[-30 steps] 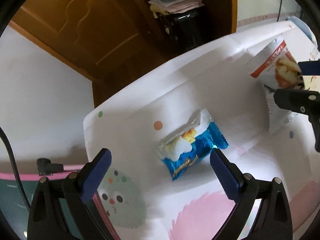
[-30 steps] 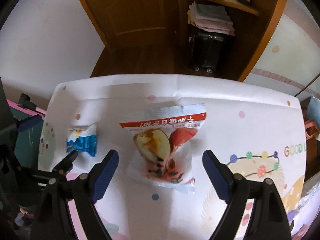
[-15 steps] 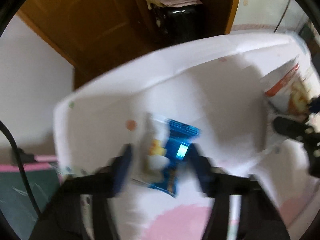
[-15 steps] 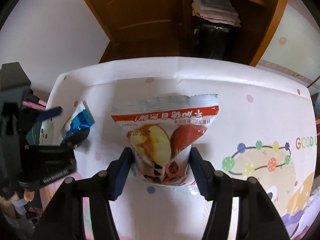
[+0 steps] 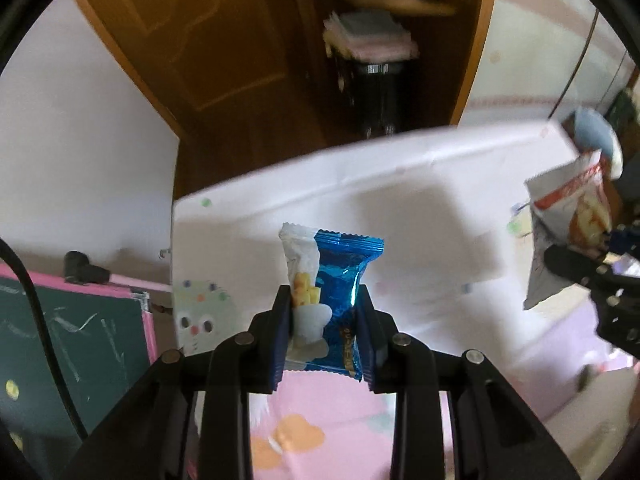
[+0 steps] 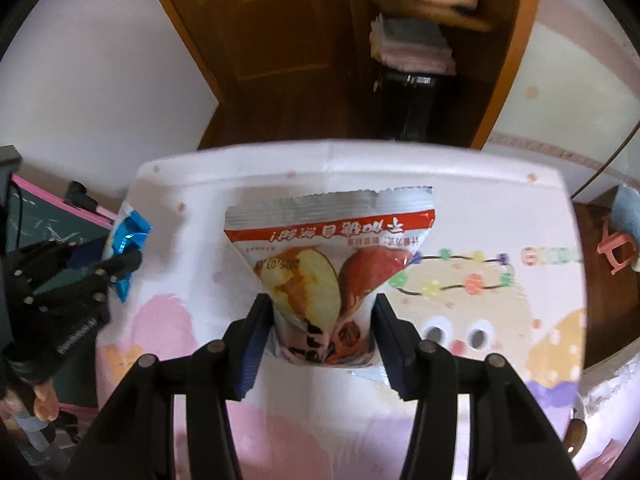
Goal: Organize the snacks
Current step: 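Carry both packets over the white tray and open both grippers to drop them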
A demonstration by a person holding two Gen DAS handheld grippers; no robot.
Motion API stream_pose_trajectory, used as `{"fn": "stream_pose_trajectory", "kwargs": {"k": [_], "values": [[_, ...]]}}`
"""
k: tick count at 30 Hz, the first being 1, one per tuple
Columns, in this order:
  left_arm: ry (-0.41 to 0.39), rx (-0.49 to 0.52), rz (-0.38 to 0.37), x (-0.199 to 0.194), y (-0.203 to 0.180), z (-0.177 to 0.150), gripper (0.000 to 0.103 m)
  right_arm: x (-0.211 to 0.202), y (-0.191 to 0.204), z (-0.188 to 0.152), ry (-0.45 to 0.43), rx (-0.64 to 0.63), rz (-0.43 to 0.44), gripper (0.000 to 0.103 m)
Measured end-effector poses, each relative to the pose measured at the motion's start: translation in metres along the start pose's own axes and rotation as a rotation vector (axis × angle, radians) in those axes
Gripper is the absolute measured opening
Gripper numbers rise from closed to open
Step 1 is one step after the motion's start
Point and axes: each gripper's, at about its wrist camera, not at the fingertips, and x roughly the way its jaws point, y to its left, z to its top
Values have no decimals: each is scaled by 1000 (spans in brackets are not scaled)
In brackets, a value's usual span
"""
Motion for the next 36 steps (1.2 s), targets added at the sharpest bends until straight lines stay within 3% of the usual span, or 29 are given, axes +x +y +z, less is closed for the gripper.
{"fn": "stream_pose_trajectory", "kwargs": {"k": [5, 12, 16, 25, 33, 36], "values": [[-127, -35, -2, -100, -8, -7, 28, -89, 2, -19, -124, -22, -6, 51], [-296, -71, -37, -229, -31, -47, 28, -198, 4, -65, -279, -63, -35, 51], [-346, -81, -98, -270, -51, -83, 28, -239, 1, -102, -328, -79, -40, 52], [-403, 21, -193, -288, -118, -174, 28, -261, -22, -192, -347, -82, -51, 52], [-410, 20, -247, -267, -134, -242, 28, -238, -32, -273, -305, -27, 15, 52], [-409, 10, -244, -255, -138, -260, 28, -228, -30, -295, -303, -13, -1, 52]]}}
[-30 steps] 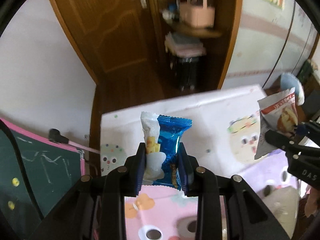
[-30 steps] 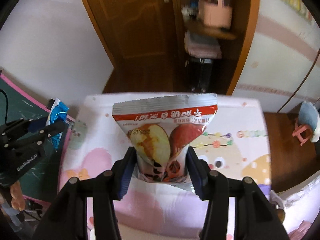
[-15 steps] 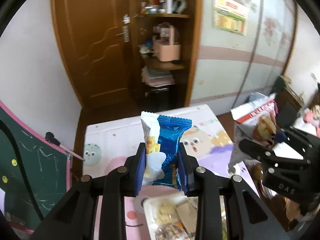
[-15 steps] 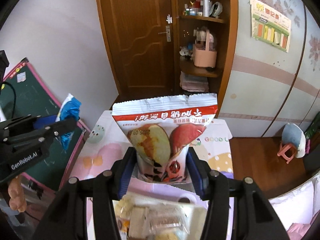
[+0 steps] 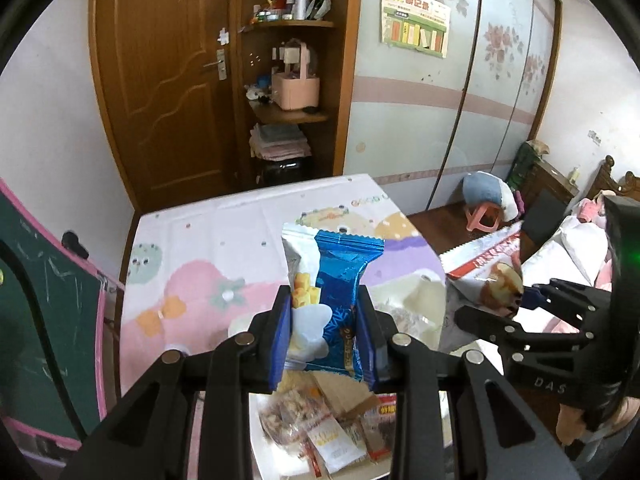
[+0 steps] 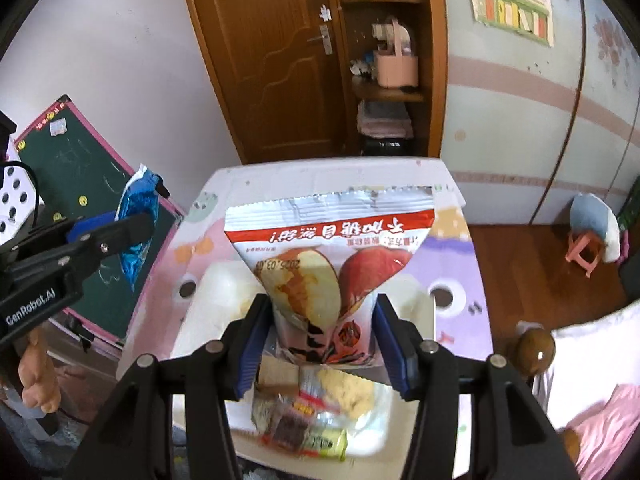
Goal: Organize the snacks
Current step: 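Carry both packets over the white tray and open both grippers to drop them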
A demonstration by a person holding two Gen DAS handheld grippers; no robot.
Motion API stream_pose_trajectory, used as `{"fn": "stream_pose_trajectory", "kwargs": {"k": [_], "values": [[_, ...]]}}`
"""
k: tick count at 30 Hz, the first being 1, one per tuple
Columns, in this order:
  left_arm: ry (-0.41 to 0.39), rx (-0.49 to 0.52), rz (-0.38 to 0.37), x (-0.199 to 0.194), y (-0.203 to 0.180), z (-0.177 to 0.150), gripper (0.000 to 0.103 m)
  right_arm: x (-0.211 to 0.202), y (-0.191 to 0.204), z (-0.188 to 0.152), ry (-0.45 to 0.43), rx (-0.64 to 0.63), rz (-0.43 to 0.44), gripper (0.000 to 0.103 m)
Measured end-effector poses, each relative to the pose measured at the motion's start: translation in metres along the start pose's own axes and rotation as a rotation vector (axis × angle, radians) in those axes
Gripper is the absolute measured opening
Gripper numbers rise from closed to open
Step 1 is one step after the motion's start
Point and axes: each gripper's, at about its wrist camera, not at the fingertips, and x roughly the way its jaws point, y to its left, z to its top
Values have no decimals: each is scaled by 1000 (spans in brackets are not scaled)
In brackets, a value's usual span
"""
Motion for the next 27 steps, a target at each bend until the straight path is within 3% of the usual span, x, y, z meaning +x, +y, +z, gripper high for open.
{"fn": "stream_pose_trajectory", "kwargs": {"k": [4, 11, 16, 21, 23, 24, 25, 26, 27], "values": [[19, -57, -17, 10, 1, -30, 28, -5, -1, -29, -9, 65, 27, 53], [68, -111, 8, 33, 2, -63, 28, 13, -2, -54, 70, 104, 75, 53], [123, -111, 15, 52, -2, -79, 29, 24, -3, -61, 99, 114, 76, 53], [124, -104, 31, 58, -5, -82, 29, 27, 0, -62, 96, 103, 77, 53], [107, -95, 55, 57, -6, -81, 37, 30, 1, -62, 101, 92, 59, 53], [99, -96, 65, 56, -5, -79, 59, 31, 1, -62, 104, 92, 54, 53], [91, -103, 72, 54, -4, -78, 90, 33, 0, -62, 108, 97, 53, 53], [80, -114, 78, 52, -2, -77, 99, 34, 0, -63, 112, 101, 55, 53], [69, -123, 79, 50, -1, -77, 102, 36, 0, -63, 119, 106, 55, 53]]}}
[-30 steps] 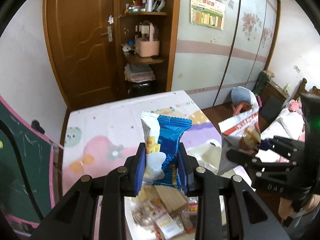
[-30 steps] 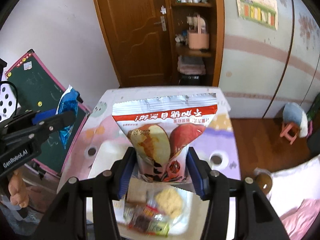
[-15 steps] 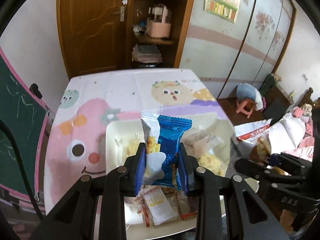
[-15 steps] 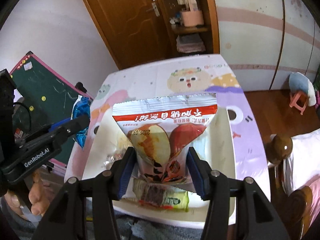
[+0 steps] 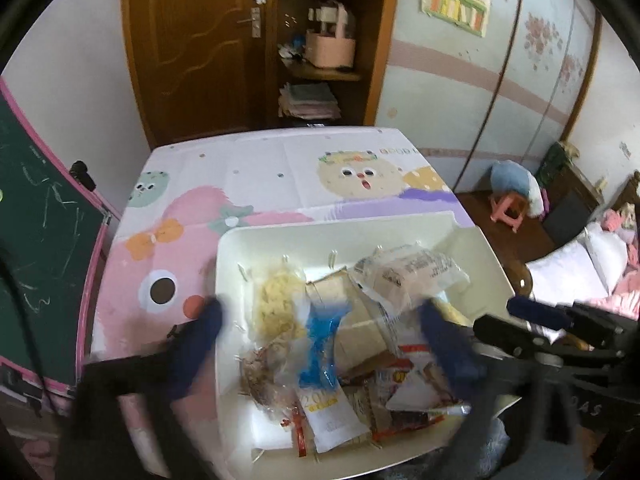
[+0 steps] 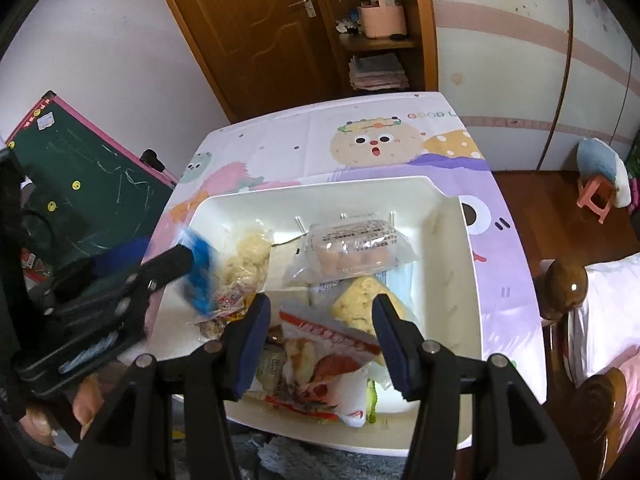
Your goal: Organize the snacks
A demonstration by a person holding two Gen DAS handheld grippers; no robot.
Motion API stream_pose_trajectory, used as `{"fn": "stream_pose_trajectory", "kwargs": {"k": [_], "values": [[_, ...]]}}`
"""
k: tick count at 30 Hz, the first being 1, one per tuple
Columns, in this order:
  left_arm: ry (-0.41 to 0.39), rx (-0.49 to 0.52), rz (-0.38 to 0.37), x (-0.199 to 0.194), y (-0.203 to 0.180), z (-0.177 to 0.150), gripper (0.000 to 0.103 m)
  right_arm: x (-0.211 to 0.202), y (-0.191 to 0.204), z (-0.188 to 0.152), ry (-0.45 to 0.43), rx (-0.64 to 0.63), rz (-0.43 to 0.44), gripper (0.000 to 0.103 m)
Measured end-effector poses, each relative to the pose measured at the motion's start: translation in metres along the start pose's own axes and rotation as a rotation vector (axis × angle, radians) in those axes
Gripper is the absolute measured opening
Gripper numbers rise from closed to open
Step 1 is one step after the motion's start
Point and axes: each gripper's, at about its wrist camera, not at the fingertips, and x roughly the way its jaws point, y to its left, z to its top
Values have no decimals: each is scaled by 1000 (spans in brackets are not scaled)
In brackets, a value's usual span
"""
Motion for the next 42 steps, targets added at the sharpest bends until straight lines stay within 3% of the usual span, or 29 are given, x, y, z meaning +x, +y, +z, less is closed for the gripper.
{"fn": "stream_pose_trajectory", "kwargs": {"k": [16, 25, 37, 42], "values": [[37, -40, 56, -2, 11, -2, 102, 2, 10, -5, 10, -18, -30, 53], [37, -95, 70, -21, 21, -2, 102, -10, 20, -2, -44, -47, -68, 53], [29, -87, 88, -38, 22, 0, 102, -20, 24, 0, -79, -58, -70, 53], [4, -80, 137, -48, 20, 6, 102, -31, 27, 4, -109, -64, -77, 53]]}}
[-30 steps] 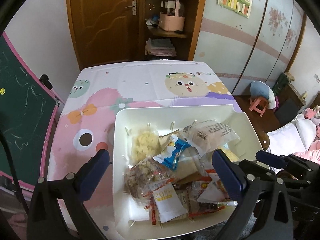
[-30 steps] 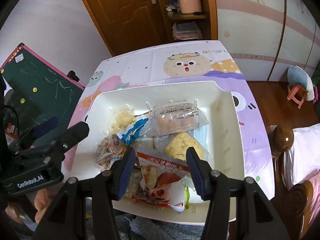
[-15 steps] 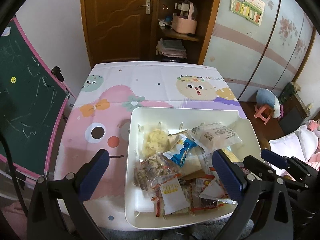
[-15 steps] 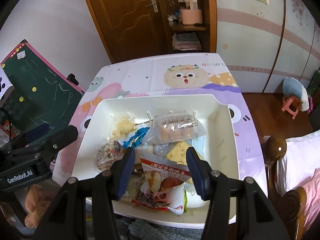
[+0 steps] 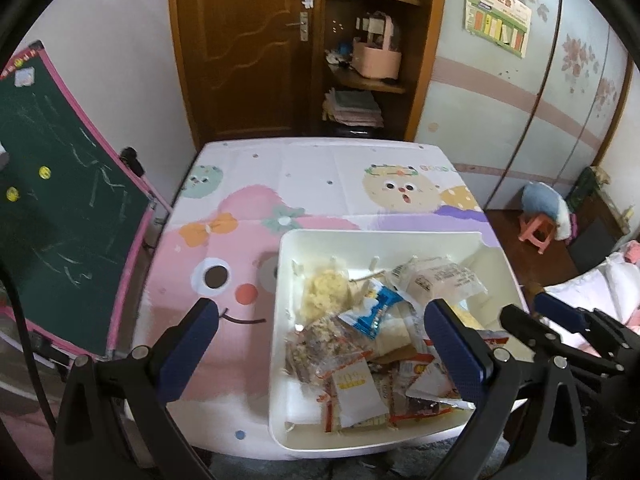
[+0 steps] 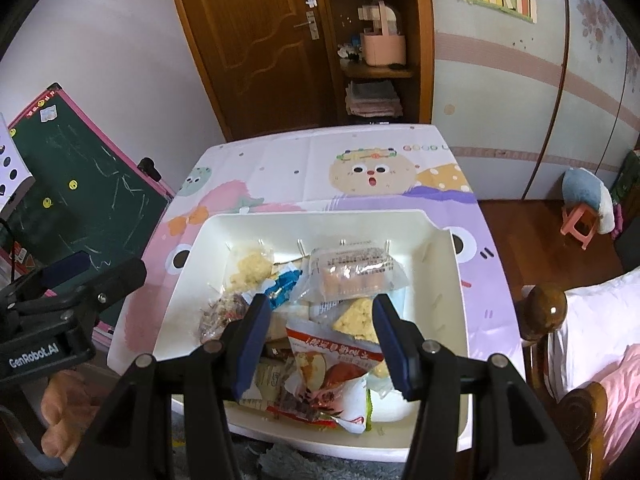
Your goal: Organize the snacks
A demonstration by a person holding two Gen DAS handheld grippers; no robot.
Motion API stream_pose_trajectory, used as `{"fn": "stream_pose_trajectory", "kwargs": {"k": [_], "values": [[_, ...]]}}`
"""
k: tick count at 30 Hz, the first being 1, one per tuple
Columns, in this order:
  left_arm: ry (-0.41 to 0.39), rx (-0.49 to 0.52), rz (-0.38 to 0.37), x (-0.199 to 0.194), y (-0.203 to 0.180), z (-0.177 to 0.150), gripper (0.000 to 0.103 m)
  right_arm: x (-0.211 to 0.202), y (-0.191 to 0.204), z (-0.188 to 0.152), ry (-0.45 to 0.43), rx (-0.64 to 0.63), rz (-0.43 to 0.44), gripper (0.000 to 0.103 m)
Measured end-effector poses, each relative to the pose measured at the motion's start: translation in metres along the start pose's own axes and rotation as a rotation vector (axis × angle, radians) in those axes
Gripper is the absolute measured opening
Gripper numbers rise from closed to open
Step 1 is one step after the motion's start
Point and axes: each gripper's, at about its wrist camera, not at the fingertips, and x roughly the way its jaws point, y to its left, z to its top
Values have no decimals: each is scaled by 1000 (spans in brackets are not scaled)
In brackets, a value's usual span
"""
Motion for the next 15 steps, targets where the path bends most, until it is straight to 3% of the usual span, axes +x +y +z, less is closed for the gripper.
{"fn": "stream_pose_trajectory", "kwargs": {"k": [6, 15], "values": [[6, 13, 47, -12, -3, 6, 102, -14, 8, 7, -38, -10, 5, 53], [15, 25, 45, -16, -8, 3, 102, -24, 18, 6, -58, -15, 11, 54]]}}
